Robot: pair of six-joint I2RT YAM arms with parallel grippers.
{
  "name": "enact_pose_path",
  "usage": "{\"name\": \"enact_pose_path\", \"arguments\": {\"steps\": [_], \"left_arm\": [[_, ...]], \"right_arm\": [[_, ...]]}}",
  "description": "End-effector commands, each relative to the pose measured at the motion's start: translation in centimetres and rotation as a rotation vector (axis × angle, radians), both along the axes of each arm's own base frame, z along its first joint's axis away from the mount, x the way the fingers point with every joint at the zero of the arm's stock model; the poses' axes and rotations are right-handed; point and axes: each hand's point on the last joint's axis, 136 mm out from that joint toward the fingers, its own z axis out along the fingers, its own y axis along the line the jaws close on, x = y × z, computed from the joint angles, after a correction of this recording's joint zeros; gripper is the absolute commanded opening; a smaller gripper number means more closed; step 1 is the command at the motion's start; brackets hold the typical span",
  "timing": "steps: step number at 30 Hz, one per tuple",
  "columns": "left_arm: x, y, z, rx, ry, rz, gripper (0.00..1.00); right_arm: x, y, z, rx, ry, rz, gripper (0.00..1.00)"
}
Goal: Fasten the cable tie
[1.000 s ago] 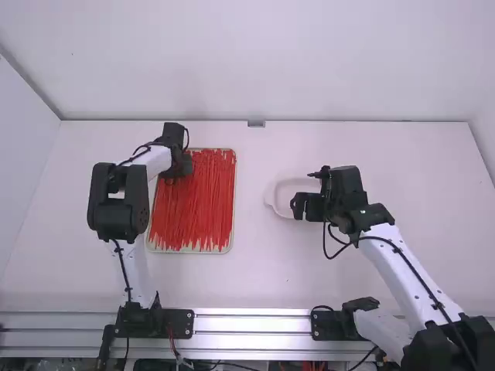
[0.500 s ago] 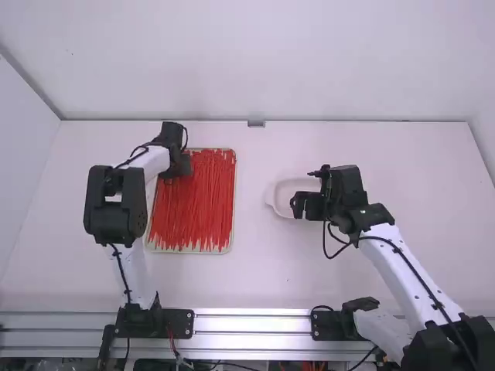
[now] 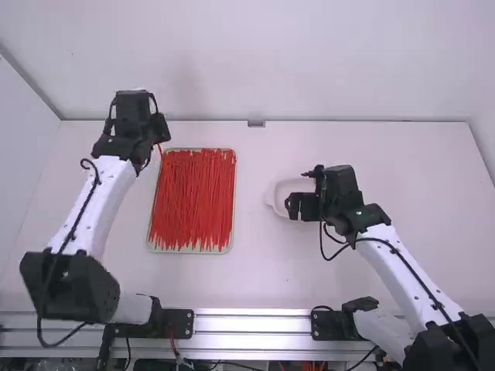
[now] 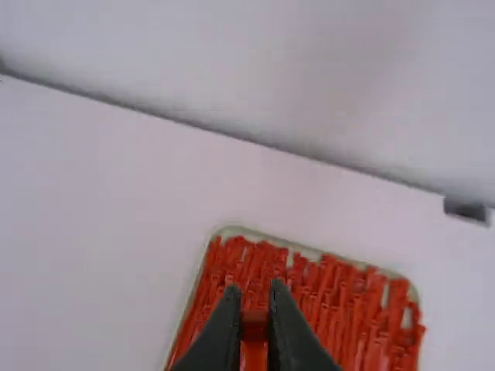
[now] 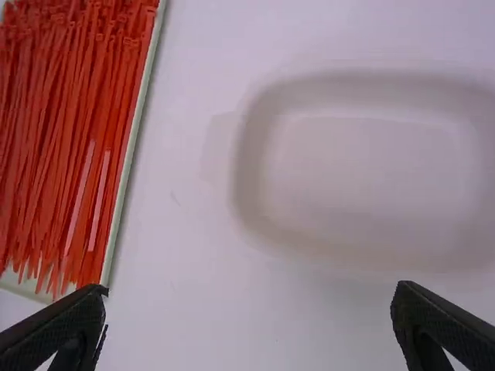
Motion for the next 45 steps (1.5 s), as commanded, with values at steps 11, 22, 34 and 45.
{"name": "enact_pose_path", "arguments": {"steps": [11,22,34,45], "left_arm": [[-8.6,-2.6,7.1,-0.073,-0.175,-0.125,0.02],[-11.3,-7.3,4.0,-0.187,-0.289,-0.366,0.02],[-10.9,-13.7,3.8,-0.417,-0.41,-0.631,0.02],[-11.3,-20.3,5.5,-0.499,-0.474,-0.841,0.02]], "right_arm": [[1.9,1.9,2.8,0.104,-0.085,0.008,0.98],[-0.8,9.7,6.9,0.272,-0.251,0.431,0.98],[-2.0,14.8,12.1,0.371,-0.492,0.606,0.99],[-1.9,17.1,14.5,0.341,-0.649,0.566,0.99]]}}
